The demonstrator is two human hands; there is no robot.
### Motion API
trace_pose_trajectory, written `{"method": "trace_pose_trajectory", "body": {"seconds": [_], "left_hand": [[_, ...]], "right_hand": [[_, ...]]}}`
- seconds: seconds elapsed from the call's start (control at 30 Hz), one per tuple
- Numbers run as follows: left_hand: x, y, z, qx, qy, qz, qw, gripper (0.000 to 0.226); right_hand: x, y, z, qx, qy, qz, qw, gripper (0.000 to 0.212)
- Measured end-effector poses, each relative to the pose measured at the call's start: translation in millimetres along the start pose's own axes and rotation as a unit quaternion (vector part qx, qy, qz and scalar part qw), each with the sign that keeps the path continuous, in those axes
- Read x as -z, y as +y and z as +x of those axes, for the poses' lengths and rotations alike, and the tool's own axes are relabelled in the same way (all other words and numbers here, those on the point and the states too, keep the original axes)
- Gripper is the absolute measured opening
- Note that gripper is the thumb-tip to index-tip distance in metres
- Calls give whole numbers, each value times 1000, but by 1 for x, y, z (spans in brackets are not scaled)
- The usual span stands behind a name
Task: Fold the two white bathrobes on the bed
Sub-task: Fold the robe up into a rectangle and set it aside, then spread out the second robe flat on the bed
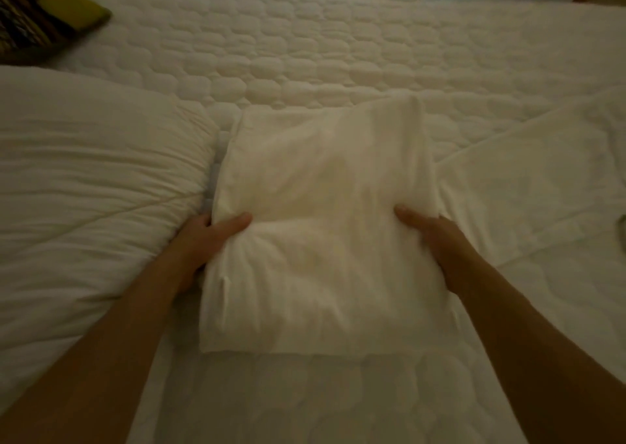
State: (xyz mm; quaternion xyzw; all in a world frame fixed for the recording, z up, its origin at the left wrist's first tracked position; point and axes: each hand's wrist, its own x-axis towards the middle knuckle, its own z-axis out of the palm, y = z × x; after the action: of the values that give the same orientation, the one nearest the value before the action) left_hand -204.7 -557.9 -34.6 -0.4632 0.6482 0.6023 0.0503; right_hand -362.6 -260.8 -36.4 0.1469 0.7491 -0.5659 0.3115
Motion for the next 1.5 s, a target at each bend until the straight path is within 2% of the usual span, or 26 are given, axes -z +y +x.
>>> {"method": "trace_pose_trajectory", "body": {"seconds": [0.07,0.17,0.2,0.23,0.33,0.37,0.47,0.57,0.7,0.83,0.9,0.93,1.03,1.1,1.17,1.23,1.27,1.33,1.4,1.43,1.47,1.5], "left_hand": [[7,6,-8,18,-43,-23,999,58],[16,18,-23,25,-93,-26,995,103],[18,25,-28,22,-109,-23,994,105],[21,34,-36,16,-117,-26,993,97],[38,65,-73,8,-110,-33,993,48],[47,74,-88,10,-112,-32,993,38],[80,91,-148,31,-131,-42,990,26],[123,101,-208,70,-114,-44,990,28],[198,118,-256,92,-78,-5,993,20],[292,159,-278,55,-33,30,997,19],[342,181,-280,5,7,43,999,29],[368,192,-279,-17,20,42,999,42],[438,203,-268,-40,34,28,998,41],[482,188,-246,-46,52,37,997,54],[511,154,-212,-28,83,47,995,79],[535,96,-171,5,109,69,992,91],[540,62,-152,26,120,95,988,93],[536,-4,-126,66,144,177,971,96],[520,-43,-114,83,163,277,943,95],[512,-54,-108,56,184,343,920,86],[505,-58,-104,-16,229,421,877,74],[494,-55,-100,-119,277,494,816,68]], "right_hand": [[2,-4,-9,-13,-14,16,1000,50],[7,-17,-29,-56,-66,34,996,31],[10,-24,-37,-59,-70,36,995,29],[13,-32,-44,-53,-67,31,996,29],[21,-67,-83,-37,-75,4,997,35],[26,-79,-98,-33,-77,-16,996,38],[34,-109,-157,-30,-103,-69,992,41],[19,-135,-217,-54,-133,-86,986,46],[-32,-168,-285,-58,-149,-106,981,46],[-108,-205,-335,-5,-148,-113,983,48],[-151,-222,-354,30,-147,-83,985,42],[-172,-229,-361,50,-149,-54,986,38],[-241,-229,-370,69,-168,27,983,30],[-292,-214,-364,59,-181,70,979,32],[-337,-182,-350,48,-171,86,980,34],[-378,-133,-332,37,-155,57,986,21],[-396,-104,-323,22,-151,25,988,23],[-420,-51,-309,5,-150,-62,987,49],[-430,-25,-302,20,-106,-148,983,68],[-433,-22,-298,36,-68,-191,978,76],[-434,-25,-297,73,-23,-236,969,84],[-438,-34,-298,134,28,-278,951,90]]}}
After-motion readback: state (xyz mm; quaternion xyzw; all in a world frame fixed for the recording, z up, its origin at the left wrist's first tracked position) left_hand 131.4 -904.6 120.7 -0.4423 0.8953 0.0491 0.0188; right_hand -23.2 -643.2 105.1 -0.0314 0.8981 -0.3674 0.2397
